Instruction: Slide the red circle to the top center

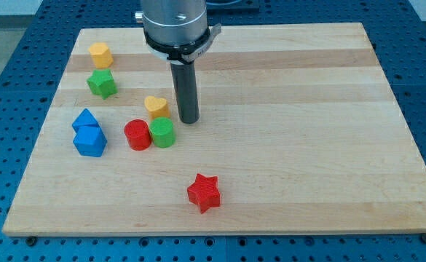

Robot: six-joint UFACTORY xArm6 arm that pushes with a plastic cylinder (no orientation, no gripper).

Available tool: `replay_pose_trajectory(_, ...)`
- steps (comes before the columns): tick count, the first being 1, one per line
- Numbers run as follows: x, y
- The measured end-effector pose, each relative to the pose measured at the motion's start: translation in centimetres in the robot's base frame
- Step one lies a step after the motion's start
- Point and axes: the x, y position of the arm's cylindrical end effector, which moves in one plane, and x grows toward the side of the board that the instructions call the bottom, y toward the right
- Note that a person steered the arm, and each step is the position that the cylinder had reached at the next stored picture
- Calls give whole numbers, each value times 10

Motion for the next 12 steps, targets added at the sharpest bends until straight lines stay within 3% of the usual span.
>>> replay_pose_trajectory(1, -1, 0)
replay_pose_trajectory(2, -64, -5)
replay_pose_trajectory(4, -73, -15)
replay_pose_trajectory(6, -72, -77)
replay_pose_trajectory(7, -69, -88)
replay_pose_trajectory(8, -14, -82)
replay_pose_trajectory(10, -18, -102)
replay_pose_trajectory(11, 26, -105)
replay_pose_trajectory(12, 38, -105)
